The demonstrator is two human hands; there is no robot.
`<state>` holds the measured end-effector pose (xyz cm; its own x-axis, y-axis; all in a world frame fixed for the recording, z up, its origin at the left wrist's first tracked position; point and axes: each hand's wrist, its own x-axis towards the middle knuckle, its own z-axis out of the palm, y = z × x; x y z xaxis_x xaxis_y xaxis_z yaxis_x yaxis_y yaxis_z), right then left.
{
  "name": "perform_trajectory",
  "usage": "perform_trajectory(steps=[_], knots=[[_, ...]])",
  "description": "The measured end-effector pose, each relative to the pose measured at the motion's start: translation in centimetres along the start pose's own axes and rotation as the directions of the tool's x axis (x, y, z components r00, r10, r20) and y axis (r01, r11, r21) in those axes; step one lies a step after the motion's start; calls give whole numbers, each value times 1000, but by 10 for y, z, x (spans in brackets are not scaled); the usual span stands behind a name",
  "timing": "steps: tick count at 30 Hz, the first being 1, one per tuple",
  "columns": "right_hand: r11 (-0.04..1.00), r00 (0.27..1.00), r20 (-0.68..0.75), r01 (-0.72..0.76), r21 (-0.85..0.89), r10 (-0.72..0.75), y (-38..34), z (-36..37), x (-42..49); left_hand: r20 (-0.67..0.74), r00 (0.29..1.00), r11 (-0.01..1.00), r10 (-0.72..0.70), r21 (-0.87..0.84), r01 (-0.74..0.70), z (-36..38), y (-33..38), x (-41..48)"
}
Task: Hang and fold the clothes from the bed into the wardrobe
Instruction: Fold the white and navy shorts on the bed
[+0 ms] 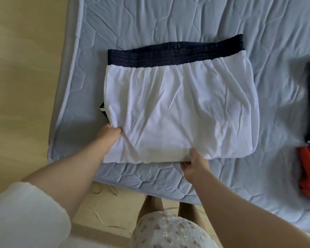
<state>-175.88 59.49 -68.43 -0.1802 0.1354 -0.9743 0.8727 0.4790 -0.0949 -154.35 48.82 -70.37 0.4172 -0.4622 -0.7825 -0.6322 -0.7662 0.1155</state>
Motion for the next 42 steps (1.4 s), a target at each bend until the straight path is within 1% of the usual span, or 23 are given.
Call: perform_trajectory(steps=[2, 4, 5, 6, 7, 8, 10, 11, 12, 13, 14, 17, 19, 20, 22, 24, 26, 29, 31, 33, 35, 40, 42], knots=[[998, 996, -61, 59, -14, -60, -10, -11, 2, -34, 999, 999, -18, 31, 19, 1, 9, -8], [991, 982, -139, 117, -66, -125, -19, -25, 6, -166, 986, 1000, -1, 18, 4, 5, 23, -19], [983, 968, -187, 148, -112, -167, -23, -34, 9, -258, 966, 999, 36, 36, -27, 7, 32, -26], [970, 948, -228, 188, -155, -220, -28, -44, 12, -339, 934, 993, 112, 77, -91, 11, 42, -34], [954, 926, -255, 237, -183, -279, -32, -54, 16, -389, 891, 971, 235, 133, -198, 17, 53, -41], [938, 903, -274, 283, -199, -331, -37, -65, 20, -396, 829, 918, 396, 202, -341, 24, 64, -48], [909, 862, -303, 347, -231, -406, -48, -87, 27, -281, 660, 714, 696, 366, -597, 44, 87, -63], [894, 840, -319, 371, -251, -438, -53, -97, 30, -192, 598, 614, 778, 434, -659, 54, 98, -68], [882, 819, -339, 389, -265, -463, -58, -108, 34, -103, 574, 544, 812, 488, -682, 65, 108, -72], [874, 800, -359, 401, -275, -480, -63, -120, 36, -24, 582, 506, 813, 524, -685, 76, 117, -74], [867, 785, -375, 408, -286, -493, -67, -131, 39, 46, 614, 499, 788, 537, -680, 87, 126, -75], [863, 789, -367, 391, -320, -493, -74, -158, 48, 198, 761, 594, 618, 515, -617, 111, 139, -75], [885, 829, -327, 374, -278, -453, -73, -164, 53, 239, 812, 634, 533, 523, -570, 120, 135, -75], [899, 851, -307, 366, -240, -427, -72, -164, 54, 255, 816, 663, 519, 483, -572, 123, 132, -75], [924, 884, -278, 338, -176, -376, -70, -161, 54, 304, 795, 726, 525, 329, -605, 122, 127, -76], [935, 905, -248, 312, -170, -347, -68, -158, 54, 373, 781, 760, 501, 241, -603, 113, 124, -77], [927, 899, -249, 315, -205, -360, -68, -160, 56, 444, 799, 820, 407, 207, -533, 99, 123, -73], [918, 893, -253, 314, -243, -372, -70, -167, 59, 504, 837, 905, 214, 221, -364, 84, 122, -68], [931, 920, -207, 288, -223, -334, -68, -171, 59, 502, 848, 929, 170, 206, -308, 86, 122, -68], [964, 962, -124, 228, -139, -245, -63, -173, 60, 460, 866, 941, 195, 161, -297, 94, 121, -74], [976, 979, -37, 195, -93, -199, -59, -173, 61, 455, 865, 945, 212, 129, -300, 106, 118, -79], [972, 973, 25, 232, -47, -231, -58, -174, 61, 512, 846, 947, 151, 170, -272, 129, 105, -90], [973, 972, 42, 230, -15, -229, -58, -174, 56, 557, 825, 960, 101, 164, -228, 134, 100, -93]])
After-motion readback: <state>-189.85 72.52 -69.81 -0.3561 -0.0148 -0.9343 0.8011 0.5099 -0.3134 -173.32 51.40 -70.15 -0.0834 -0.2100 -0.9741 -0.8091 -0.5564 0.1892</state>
